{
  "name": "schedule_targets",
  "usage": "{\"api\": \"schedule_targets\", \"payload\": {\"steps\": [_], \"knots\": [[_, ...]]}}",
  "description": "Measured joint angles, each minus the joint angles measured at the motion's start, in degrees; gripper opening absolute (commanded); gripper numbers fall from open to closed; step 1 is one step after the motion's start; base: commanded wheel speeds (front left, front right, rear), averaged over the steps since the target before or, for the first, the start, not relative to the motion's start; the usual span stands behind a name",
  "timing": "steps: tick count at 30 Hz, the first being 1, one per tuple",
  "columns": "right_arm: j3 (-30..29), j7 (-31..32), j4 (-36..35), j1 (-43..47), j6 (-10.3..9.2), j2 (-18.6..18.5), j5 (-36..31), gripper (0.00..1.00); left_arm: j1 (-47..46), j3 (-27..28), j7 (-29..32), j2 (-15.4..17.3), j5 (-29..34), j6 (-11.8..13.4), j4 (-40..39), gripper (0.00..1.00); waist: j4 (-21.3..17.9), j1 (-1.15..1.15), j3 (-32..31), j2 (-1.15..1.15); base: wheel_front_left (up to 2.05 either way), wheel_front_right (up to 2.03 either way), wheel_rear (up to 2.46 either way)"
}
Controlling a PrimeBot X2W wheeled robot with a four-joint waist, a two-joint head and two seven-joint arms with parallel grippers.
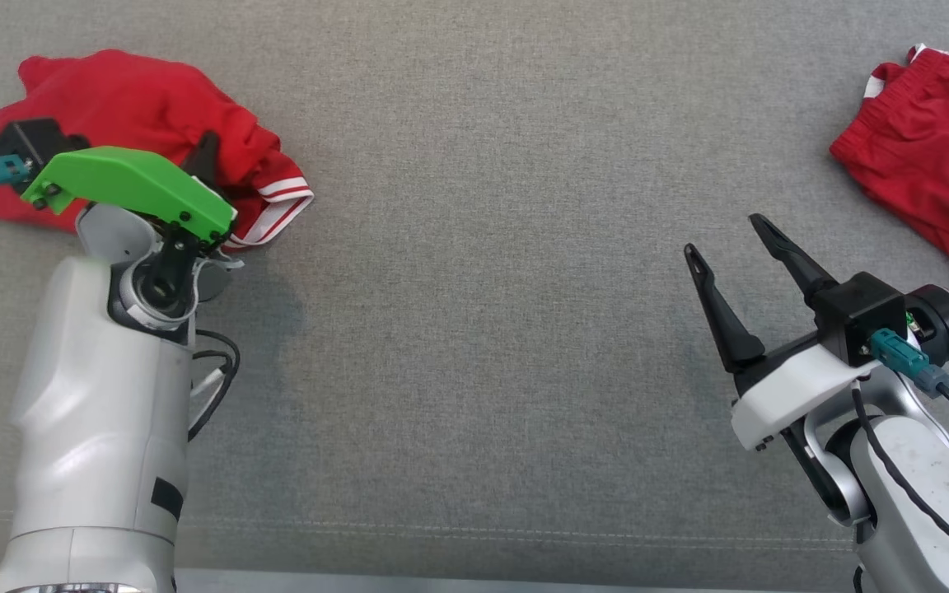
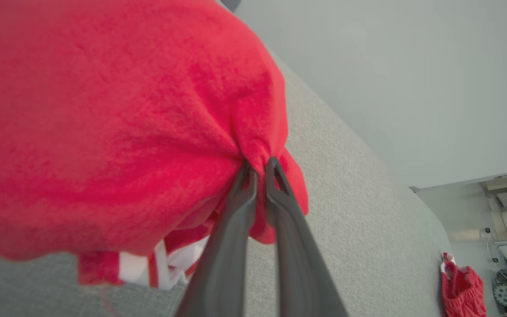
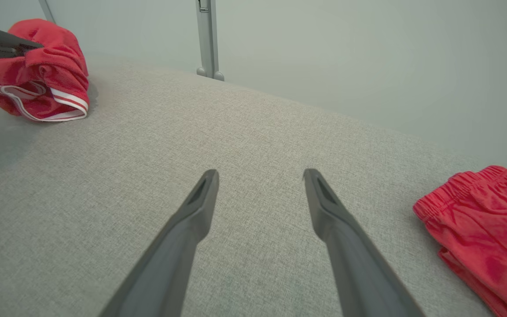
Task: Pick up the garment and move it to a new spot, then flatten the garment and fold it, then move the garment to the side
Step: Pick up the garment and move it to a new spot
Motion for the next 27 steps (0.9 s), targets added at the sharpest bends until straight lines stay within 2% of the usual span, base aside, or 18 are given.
{"api": "schedule_targets", "payload": {"steps": [7,9,11,16,20,23,27], "knots": [[0.93,-1.27,0.80,-0.47,0.00,2.46,0.79,1.00,0.16,-9.57,1.35,-0.05,0.69,-5.04,-0.88,0.00,-2.58,0.00,-0.56,0.00,0.00,0.00,0.00],[1.04,-1.77,1.21,-0.57,0.00,3.20,0.96,1.00,0.29,-12.65,1.92,0.25,0.66,-5.65,-1.89,0.00,-3.60,0.00,-0.66,0.00,0.00,0.00,0.00],[1.13,-2.34,1.93,-0.66,-0.03,3.75,1.05,1.00,0.62,-17.71,2.91,0.77,-2.16,-6.57,-3.83,0.00,-4.71,0.00,-0.74,0.00,0.00,0.00,0.00],[1.16,-3.91,4.15,-0.70,-0.46,5.19,1.49,1.00,5.98,-31.27,4.67,1.01,-9.99,-7.30,-10.47,0.00,-7.81,0.00,-0.95,0.00,0.00,0.00,0.00],[1.04,-5.16,6.14,-0.69,-0.54,5.89,1.99,1.00,11.04,-40.76,4.86,1.37,-13.16,-7.30,-16.05,0.00,-10.35,0.00,-1.41,0.00,0.00,0.00,0.00],[0.96,-5.80,7.36,-0.66,-0.78,6.37,2.50,1.00,13.05,-46.23,4.86,1.78,-13.29,-7.30,-19.74,0.00,-12.03,0.00,-1.98,0.00,0.00,0.00,0.00],[0.56,-6.58,8.39,-0.30,-0.93,6.38,2.57,1.00,15.48,-49.78,4.87,1.85,-13.82,-7.30,-21.64,0.00,-13.27,0.00,-2.83,0.00,0.00,0.00,0.00]]}}
